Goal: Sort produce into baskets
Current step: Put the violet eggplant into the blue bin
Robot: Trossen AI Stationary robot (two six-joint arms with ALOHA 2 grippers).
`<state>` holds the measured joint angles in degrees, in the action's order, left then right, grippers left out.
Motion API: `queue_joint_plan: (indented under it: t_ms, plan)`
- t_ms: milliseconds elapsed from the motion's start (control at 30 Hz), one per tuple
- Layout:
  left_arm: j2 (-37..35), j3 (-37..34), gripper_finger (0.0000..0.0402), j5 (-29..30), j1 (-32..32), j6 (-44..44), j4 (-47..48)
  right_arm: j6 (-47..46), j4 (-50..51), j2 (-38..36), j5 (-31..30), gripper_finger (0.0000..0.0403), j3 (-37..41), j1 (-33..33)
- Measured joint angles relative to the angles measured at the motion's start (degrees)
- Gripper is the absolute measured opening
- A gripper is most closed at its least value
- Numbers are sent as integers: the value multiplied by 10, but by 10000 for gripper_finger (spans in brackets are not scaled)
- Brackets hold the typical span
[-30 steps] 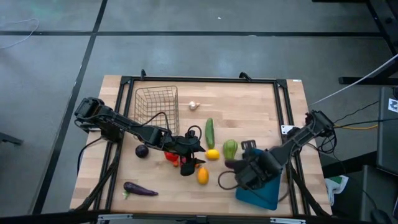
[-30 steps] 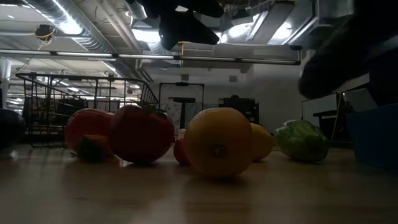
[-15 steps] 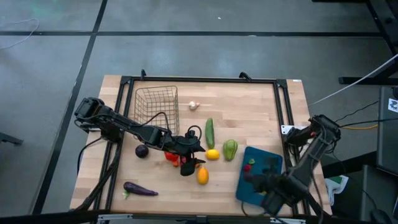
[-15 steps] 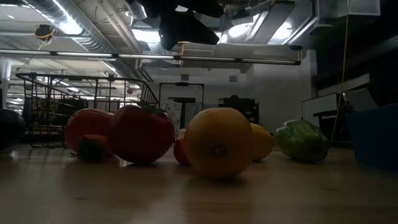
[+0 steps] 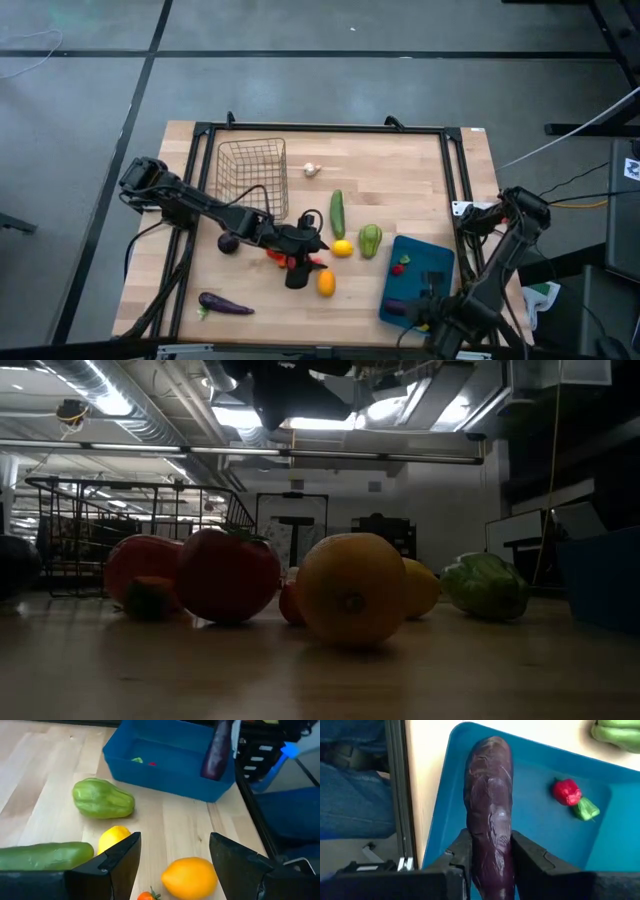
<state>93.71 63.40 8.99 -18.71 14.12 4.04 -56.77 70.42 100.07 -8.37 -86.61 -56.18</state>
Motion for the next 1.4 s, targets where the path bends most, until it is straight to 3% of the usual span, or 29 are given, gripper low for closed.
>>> queue_joint_plan:
  t_ms: [167,333,533,833,1400]
  plan:
    - [0,0,232,-2,-16,-6,13,0,-4,0,0,97,20,3]
    - [0,0,232,-60,-42,-5,71,2,-3,0,2,107,21,10]
    - [0,0,232,-91,-92,18,163,0,-4,0,4,174,21,18]
    - [0,0,232,-116,-183,161,303,0,-4,0,1,245,21,19]
    - [1,-41,232,-114,-287,271,344,0,-5,0,0,253,20,19]
